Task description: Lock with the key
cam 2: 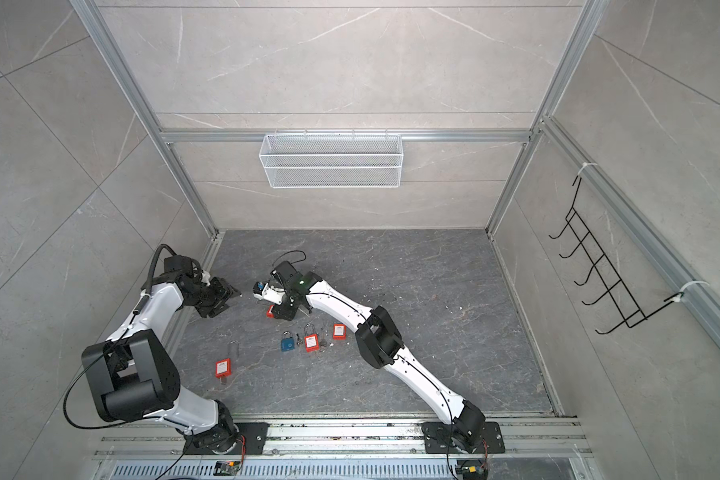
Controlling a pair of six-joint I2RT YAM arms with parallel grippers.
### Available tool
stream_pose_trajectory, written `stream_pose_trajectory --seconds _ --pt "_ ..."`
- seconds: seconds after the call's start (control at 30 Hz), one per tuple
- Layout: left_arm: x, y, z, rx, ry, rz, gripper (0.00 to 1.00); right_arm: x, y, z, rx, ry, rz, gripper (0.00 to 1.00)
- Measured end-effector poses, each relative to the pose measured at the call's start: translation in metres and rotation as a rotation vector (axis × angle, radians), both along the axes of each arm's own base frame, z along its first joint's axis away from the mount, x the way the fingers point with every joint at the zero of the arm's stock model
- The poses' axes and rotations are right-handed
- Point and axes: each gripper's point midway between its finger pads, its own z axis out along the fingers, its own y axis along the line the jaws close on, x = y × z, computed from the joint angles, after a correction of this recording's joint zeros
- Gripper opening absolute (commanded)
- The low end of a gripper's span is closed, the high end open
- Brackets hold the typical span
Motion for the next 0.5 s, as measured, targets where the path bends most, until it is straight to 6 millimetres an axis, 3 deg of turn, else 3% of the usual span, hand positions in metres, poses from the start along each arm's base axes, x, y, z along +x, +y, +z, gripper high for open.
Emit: stream_pose_trajectory --seconds 0.3,0.5 --pt "-0.012 -0.004 0.014 0.049 -0.064 -0.063 0.57 0.001 -0.001 0.004 0.002 -0.005 0.005 0.38" --pt "-0.024 -0.008 0.029 0.082 -0.131 -0.091 0.56 0.006 -0.014 0.025 -0.012 -0.045 0.041 0.38"
